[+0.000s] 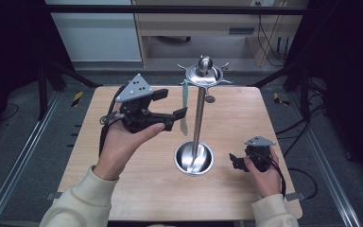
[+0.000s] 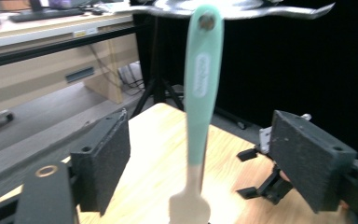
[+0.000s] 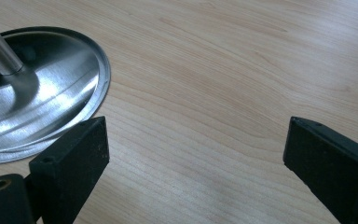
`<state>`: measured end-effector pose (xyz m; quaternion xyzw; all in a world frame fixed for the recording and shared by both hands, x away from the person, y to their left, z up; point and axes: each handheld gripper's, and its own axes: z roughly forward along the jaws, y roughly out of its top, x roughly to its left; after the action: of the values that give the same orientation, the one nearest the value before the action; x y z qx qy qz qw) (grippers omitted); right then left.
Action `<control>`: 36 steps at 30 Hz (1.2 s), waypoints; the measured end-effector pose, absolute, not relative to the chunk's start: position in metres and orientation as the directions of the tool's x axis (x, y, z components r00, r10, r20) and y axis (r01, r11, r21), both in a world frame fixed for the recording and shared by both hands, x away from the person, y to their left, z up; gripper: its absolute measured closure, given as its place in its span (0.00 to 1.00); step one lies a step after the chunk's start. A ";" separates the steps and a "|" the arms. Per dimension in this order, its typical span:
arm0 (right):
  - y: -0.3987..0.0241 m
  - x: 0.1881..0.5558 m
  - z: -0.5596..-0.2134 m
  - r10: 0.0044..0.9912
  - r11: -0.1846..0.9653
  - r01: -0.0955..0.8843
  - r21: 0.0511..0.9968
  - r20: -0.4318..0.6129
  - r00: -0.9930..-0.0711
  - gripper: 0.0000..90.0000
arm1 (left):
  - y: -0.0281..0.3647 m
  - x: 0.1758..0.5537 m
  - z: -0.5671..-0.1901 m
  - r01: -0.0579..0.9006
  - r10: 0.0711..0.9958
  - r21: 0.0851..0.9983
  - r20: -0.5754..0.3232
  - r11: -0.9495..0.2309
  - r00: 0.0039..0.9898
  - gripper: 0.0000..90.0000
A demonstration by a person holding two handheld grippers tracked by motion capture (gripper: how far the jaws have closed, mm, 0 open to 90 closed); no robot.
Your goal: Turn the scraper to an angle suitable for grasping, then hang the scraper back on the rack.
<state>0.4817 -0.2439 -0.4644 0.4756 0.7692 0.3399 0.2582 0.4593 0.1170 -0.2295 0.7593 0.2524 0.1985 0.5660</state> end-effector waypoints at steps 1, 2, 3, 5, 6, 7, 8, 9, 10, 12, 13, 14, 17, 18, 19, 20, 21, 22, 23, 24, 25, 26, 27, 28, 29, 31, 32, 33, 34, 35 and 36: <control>-0.244 0.482 -0.464 0.907 0.317 0.556 0.768 -0.074 -0.414 0.08 | 0.117 0.459 -0.229 0.159 0.608 0.960 0.016 -0.232 0.794 0.21; -0.244 0.481 -0.464 0.908 0.311 0.558 0.769 -0.068 -0.412 0.08 | 0.120 0.458 -0.232 0.157 0.614 0.959 0.021 -0.235 0.789 0.21; -0.244 0.481 -0.464 0.908 0.313 0.555 0.771 -0.071 -0.413 0.08 | 0.123 0.458 -0.234 0.155 0.621 0.958 0.029 -0.240 0.784 0.20; -0.245 0.481 -0.464 0.910 0.308 0.556 0.772 -0.067 -0.410 0.08 | 0.130 0.458 -0.238 0.155 0.634 0.956 0.040 -0.249 0.773 0.19; -0.245 0.481 -0.464 0.910 0.309 0.556 0.772 -0.070 -0.408 0.08 | 0.133 0.458 -0.241 0.167 0.641 0.953 0.036 -0.253 0.766 0.18; -0.245 0.482 -0.464 0.910 0.310 0.555 0.772 -0.071 -0.408 0.08 | 0.137 0.459 -0.244 0.166 0.638 0.955 0.031 -0.246 0.770 0.18; -0.245 0.482 -0.465 0.909 0.314 0.554 0.771 -0.075 -0.410 0.08 | 0.139 0.459 -0.246 0.169 0.637 0.956 0.024 -0.240 0.770 0.17; -0.245 0.482 -0.464 0.909 0.313 0.557 0.770 -0.073 -0.410 0.08 | 0.143 0.460 -0.249 0.161 0.634 0.958 0.026 -0.236 0.773 0.17; -0.245 0.482 -0.464 0.909 0.313 0.557 0.770 -0.073 -0.410 0.08 | 0.146 0.460 -0.251 0.162 0.636 0.958 0.026 -0.235 0.771 0.17; -0.245 0.481 -0.464 0.909 0.316 0.555 0.770 -0.078 -0.410 0.08 | 0.152 0.459 -0.255 0.172 0.642 0.958 0.017 -0.231 0.766 0.15; -0.245 0.481 -0.464 0.910 0.314 0.557 0.769 -0.076 -0.408 0.08 | 0.155 0.459 -0.257 0.174 0.641 0.957 0.018 -0.234 0.767 0.15; -0.246 0.482 -0.464 0.911 0.310 0.555 0.772 -0.074 -0.406 0.07 | 0.157 0.459 -0.258 0.175 0.642 0.955 0.020 -0.239 0.766 0.13; -0.246 0.481 -0.464 0.913 0.303 0.557 0.773 -0.070 -0.401 0.07 | 0.161 0.461 -0.267 0.177 0.640 0.949 0.034 -0.263 0.768 0.11; -0.246 0.481 -0.464 0.913 0.303 0.557 0.773 -0.070 -0.401 0.07 | 0.163 0.462 -0.271 0.173 0.637 0.950 0.035 -0.260 0.770 0.11; -0.246 0.482 -0.464 0.915 0.301 0.557 0.774 -0.070 -0.397 0.07 | 0.165 0.463 -0.273 0.153 0.627 0.953 0.046 -0.260 0.778 0.10; -0.246 0.482 -0.464 0.916 0.300 0.556 0.776 -0.070 -0.396 0.07 | 0.168 0.463 -0.279 0.170 0.628 0.953 0.027 -0.251 0.778 0.10; -0.246 0.482 -0.464 0.916 0.300 0.556 0.776 -0.070 -0.396 0.07 | 0.168 0.463 -0.279 0.170 0.628 0.953 0.027 -0.251 0.778 0.09; -0.247 0.481 -0.464 0.916 0.298 0.556 0.776 -0.068 -0.396 0.07 | 0.169 0.465 -0.282 0.141 0.614 0.955 0.051 -0.260 0.787 0.06; -0.247 0.481 -0.464 0.916 0.299 0.554 0.777 -0.072 -0.394 0.07 | 0.171 0.462 -0.287 0.174 0.643 0.942 0.055 -0.287 0.764 0.05; -0.247 0.481 -0.463 0.917 0.297 0.555 0.777 -0.071 -0.392 0.07 | 0.171 0.462 -0.287 0.174 0.643 0.942 0.055 -0.287 0.764 0.05; -0.247 0.481 -0.463 0.917 0.297 0.555 0.777 -0.071 -0.392 0.07 | 0.172 0.463 -0.289 0.177 0.654 0.938 0.065 -0.297 0.753 0.05; -0.247 0.481 -0.463 0.918 0.293 0.554 0.779 -0.067 -0.391 0.07 | 0.172 0.464 -0.291 0.183 0.661 0.934 0.072 -0.308 0.747 0.05; -0.248 0.481 -0.463 0.918 0.295 0.553 0.779 -0.070 -0.390 0.07 | 0.173 0.465 -0.293 0.193 0.665 0.929 0.071 -0.314 0.743 0.05; -0.248 0.481 -0.463 0.919 0.294 0.554 0.779 -0.071 -0.389 0.07 | 0.173 0.466 -0.295 0.204 0.673 0.925 0.072 -0.322 0.736 0.05; -0.248 0.481 -0.463 0.918 0.297 0.553 0.778 -0.074 -0.390 0.07 | 0.173 0.467 -0.298 0.215 0.682 0.918 0.077 -0.333 0.728 0.05; -0.248 0.481 -0.464 0.917 0.303 0.554 0.775 -0.079 -0.390 0.07 | 0.173 0.469 -0.303 0.223 0.692 0.896 0.120 -0.385 0.712 0.05; -0.248 0.481 -0.464 0.917 0.303 0.553 0.776 -0.081 -0.390 0.07 | 0.173 0.470 -0.305 0.221 0.697 0.883 0.151 -0.413 0.701 0.05; -0.248 0.481 -0.464 0.917 0.303 0.553 0.776 -0.081 -0.390 0.07 | 0.172 0.470 -0.308 0.226 0.703 0.878 0.158 -0.421 0.694 0.05; -0.248 0.480 -0.463 0.919 0.298 0.554 0.778 -0.076 -0.387 0.07 | 0.173 0.471 -0.311 0.232 0.702 0.874 0.159 -0.428 0.694 0.05; -0.248 0.480 -0.463 0.919 0.298 0.554 0.778 -0.076 -0.387 0.07 | 0.173 0.471 -0.313 0.236 0.704 0.878 0.149 -0.418 0.694 0.05; -0.248 0.480 -0.463 0.921 0.296 0.554 0.778 -0.078 -0.382 0.07 | 0.174 0.472 -0.316 0.239 0.706 0.879 0.143 -0.413 0.694 0.05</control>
<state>0.4802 -0.2482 -0.4630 0.4860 0.7586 0.3401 0.2695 0.4715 0.1742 -0.3160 0.8004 0.2949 0.2569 0.4543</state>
